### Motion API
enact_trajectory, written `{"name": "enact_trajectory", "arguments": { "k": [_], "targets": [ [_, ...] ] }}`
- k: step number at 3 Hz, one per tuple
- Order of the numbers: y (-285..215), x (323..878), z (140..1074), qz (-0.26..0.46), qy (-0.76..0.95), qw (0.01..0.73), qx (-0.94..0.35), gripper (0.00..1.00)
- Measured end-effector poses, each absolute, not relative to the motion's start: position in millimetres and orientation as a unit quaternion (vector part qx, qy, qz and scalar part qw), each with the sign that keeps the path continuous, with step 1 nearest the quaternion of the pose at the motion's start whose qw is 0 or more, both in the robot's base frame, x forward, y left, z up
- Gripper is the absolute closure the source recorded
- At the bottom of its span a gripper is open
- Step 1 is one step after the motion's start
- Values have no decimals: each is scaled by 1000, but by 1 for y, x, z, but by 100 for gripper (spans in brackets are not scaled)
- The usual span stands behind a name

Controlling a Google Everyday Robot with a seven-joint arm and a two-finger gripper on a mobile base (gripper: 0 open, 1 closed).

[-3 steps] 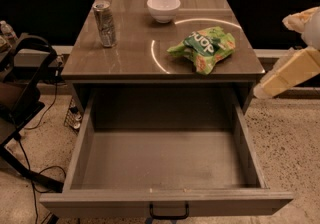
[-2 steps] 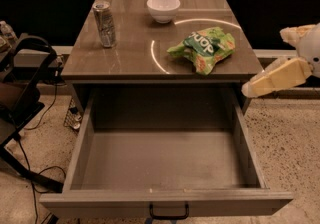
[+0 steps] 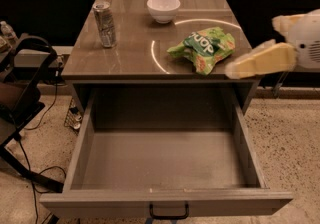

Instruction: Place redbull can into top drawer

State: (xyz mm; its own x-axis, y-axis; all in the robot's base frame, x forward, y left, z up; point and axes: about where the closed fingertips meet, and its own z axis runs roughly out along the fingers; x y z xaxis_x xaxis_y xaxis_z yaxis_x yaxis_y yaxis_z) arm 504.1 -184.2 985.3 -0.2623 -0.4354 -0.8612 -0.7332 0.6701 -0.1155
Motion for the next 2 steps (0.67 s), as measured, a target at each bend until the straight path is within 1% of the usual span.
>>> {"name": "enact_trajectory", "arguments": {
  "k": [1,2],
  "targets": [
    [-130,531,995,181,754,506,-378,0],
    [-46,578,992,228,720,544,-366,0]
  ]
}}
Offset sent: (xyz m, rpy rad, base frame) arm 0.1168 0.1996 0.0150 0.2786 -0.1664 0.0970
